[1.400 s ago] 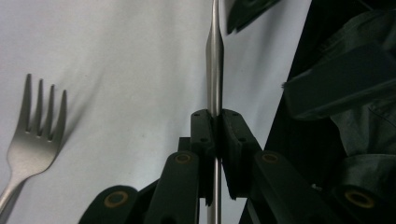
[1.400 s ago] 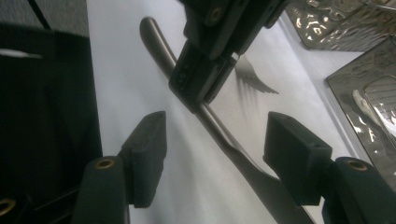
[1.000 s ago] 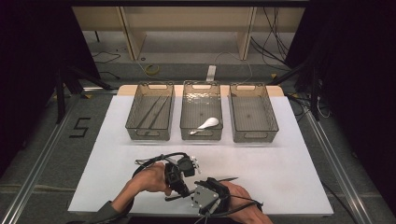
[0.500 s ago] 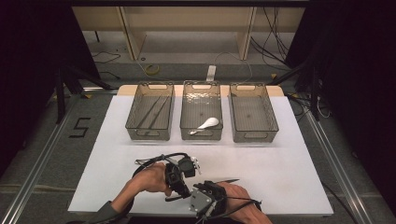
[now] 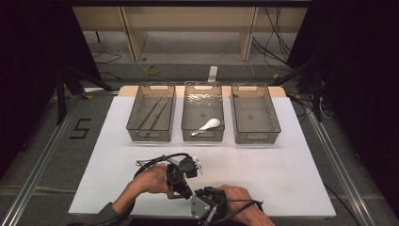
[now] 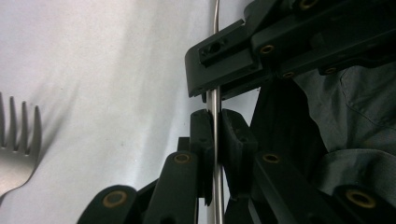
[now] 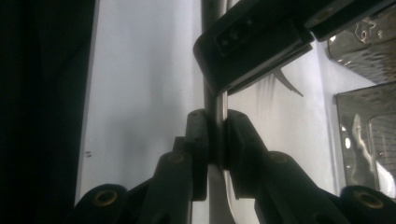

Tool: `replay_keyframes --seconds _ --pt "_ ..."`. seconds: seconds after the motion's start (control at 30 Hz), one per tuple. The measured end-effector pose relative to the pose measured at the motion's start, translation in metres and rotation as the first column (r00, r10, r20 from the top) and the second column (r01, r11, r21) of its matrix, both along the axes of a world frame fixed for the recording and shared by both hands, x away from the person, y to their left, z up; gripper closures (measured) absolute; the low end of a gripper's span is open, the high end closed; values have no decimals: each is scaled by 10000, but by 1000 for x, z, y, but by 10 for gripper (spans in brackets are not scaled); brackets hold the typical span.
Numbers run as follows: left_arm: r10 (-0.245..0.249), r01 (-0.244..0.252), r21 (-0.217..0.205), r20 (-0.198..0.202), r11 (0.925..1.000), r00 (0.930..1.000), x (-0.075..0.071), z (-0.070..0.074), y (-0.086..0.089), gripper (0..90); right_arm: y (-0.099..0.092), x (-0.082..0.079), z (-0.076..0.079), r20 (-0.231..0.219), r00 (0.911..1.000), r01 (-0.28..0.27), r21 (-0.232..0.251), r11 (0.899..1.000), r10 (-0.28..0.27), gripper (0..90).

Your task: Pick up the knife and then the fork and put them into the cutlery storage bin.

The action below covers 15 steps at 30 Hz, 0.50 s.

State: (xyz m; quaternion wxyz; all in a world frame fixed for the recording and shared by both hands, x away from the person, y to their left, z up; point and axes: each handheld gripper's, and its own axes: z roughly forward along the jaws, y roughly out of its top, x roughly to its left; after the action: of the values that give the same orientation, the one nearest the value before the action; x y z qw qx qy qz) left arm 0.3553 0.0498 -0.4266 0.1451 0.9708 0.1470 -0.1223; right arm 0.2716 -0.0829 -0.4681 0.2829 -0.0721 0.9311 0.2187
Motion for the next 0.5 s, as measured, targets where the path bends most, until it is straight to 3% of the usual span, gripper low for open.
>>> replay_keyframes --seconds 0.3,0.33,0.5 --pt "311 -308 -364 72 9989 9995 3 3 2 800 -4 4 3 -199 9997 -106 -8 9999 106 823" --pt "394 -389 -426 113 9983 9992 4 5 3 773 -7 6 3 -202 9997 -174 -193 9997 170 824" --pt "1059 -980 -1136 653 9887 9922 8 19 12 601 -16 15 1 -341 9987 377 -90 9992 -380 826"
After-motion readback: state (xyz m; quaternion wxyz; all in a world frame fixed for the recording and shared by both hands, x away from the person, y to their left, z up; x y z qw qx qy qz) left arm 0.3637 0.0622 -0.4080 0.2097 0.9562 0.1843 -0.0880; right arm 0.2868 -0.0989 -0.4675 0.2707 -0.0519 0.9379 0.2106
